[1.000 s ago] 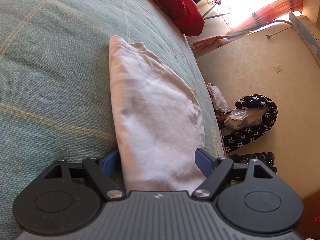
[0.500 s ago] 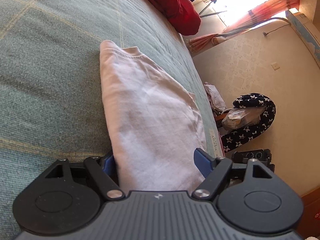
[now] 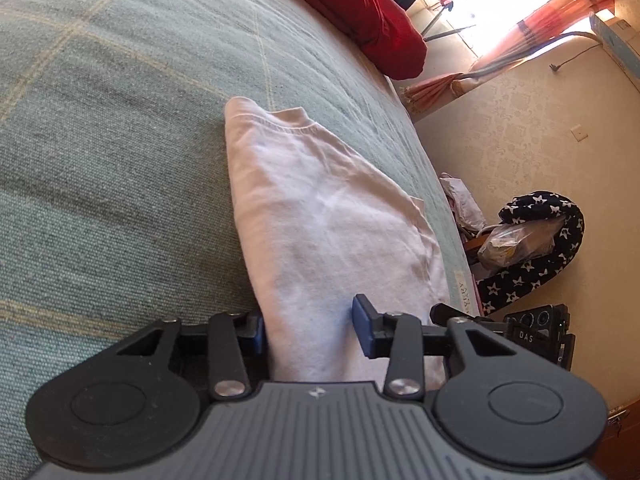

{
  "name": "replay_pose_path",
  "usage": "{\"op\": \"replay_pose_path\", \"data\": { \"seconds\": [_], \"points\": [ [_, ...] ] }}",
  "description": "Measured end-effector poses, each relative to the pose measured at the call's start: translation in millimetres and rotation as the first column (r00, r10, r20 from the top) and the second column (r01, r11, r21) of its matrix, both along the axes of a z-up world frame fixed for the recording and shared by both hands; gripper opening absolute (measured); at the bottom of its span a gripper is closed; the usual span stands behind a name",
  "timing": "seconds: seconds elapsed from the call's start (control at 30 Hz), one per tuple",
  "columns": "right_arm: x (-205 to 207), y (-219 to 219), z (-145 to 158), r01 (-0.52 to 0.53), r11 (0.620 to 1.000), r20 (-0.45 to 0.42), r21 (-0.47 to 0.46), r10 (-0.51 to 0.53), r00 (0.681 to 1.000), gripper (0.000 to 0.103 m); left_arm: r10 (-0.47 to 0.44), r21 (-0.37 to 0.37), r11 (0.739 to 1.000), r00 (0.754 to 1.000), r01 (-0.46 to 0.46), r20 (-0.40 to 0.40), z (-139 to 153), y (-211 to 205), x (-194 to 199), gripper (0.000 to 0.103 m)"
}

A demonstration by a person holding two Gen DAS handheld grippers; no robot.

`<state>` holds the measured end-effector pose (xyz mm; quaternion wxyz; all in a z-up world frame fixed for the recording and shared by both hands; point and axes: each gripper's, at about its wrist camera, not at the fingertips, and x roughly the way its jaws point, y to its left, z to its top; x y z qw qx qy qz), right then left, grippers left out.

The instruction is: Fold clothes

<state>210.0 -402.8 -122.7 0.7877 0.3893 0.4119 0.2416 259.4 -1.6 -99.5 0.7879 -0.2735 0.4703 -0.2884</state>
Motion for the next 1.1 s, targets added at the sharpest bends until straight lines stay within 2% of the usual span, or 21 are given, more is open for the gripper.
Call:
{"op": "replay_pose_path", "data": {
  "seconds": [0.17,0.27,0.33,0.47,0.6,0.7,0.9,0.97,1.07,1.1],
  "points": [
    [-6.7,6.1,5.4,0.036,0.998,0.020,-0.059,-0.035,0.999,0.027,0.012,0.099,0.995,0.999,-0.017,0.053,10.9,-10.1,-8.1,0.035],
    [-11.9,12.1,18.9,0.050,0.995,0.044,-0.090,-0.046,0.998,0.025,0.015,0.141,0.990,0.996,-0.027,0.084,21.8,-12.5,-12.7,0.028],
    [-15.4,15.7,29.1,0.053,0.993,0.064,-0.104,-0.046,0.997,0.025,0.013,0.145,0.989,0.995,-0.028,0.102,30.2,-9.9,-15.5,0.021],
    [-21.5,23.3,53.2,0.043,0.993,0.116,-0.112,-0.030,0.993,0.025,0.004,0.112,0.993,0.990,-0.020,0.142,46.6,1.0,-21.2,0.020],
    [-23.3,39.2,72.1,0.022,0.987,0.142,-0.159,0.001,0.990,0.025,-0.027,0.152,0.988,0.983,-0.001,0.181,56.6,6.6,-27.5,0.013],
    [-23.6,47.7,81.3,0.018,0.981,0.147,-0.191,0.011,0.989,0.027,-0.038,0.171,0.985,0.987,0.011,0.157,49.4,8.8,-25.5,0.013],
    [-24.3,43.2,70.3,0.059,0.979,0.093,-0.194,-0.042,0.995,0.034,-0.056,0.140,0.989,0.994,0.043,0.089,26.7,12.8,-16.6,0.046],
    [-24.5,42.5,67.3,0.063,0.979,0.084,-0.191,-0.048,0.995,0.034,-0.069,0.108,0.992,0.995,0.061,0.074,17.6,12.0,-12.6,0.047],
    [-23.6,42.7,65.2,0.064,0.980,0.077,-0.188,-0.050,0.996,0.036,-0.054,0.020,0.998,0.997,0.053,0.055,8.2,12.6,-8.8,0.044],
    [-23.6,42.8,65.5,0.064,0.980,0.077,-0.190,-0.050,0.996,0.036,-0.045,0.013,0.999,0.998,0.044,0.054,8.5,13.0,-9.5,0.034]
  ]
}}
